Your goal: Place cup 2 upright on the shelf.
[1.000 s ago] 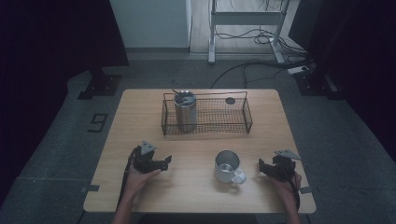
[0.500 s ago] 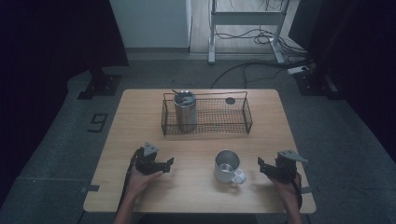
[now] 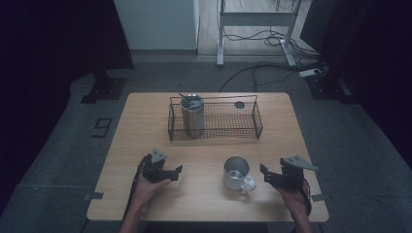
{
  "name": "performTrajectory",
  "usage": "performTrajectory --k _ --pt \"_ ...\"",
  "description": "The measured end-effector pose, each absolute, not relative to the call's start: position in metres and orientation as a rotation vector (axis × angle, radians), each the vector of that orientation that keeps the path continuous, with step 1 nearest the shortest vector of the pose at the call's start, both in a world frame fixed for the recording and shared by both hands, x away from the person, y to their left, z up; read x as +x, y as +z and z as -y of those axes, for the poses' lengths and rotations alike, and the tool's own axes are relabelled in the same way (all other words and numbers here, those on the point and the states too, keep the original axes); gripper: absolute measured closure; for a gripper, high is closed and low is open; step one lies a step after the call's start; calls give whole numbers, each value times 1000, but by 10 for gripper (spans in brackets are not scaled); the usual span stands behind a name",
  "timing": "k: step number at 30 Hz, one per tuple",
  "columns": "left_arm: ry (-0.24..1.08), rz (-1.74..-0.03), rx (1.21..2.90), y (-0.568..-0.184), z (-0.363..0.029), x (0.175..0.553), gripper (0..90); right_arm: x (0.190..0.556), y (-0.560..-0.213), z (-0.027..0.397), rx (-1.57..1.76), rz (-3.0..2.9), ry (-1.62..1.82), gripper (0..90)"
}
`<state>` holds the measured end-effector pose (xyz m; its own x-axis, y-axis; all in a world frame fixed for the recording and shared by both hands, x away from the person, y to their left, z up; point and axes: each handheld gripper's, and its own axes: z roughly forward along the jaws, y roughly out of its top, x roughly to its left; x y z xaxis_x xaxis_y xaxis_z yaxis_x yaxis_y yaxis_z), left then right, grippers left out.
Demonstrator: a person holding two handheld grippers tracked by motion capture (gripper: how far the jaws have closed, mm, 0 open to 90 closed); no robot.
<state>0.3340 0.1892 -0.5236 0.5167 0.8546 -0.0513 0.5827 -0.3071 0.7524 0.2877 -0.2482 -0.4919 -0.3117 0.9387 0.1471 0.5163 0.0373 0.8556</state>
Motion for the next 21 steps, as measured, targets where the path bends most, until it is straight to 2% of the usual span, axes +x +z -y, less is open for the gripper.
performTrajectory --k 10,21 --pt "458 -1171 2010 -522 -189 334 84 275 -474 226 1365 -1907 1304 134" --pt "481 -1169 2015 -523 -186 333 90 271 -470 202 1303 -1966 1331 129"
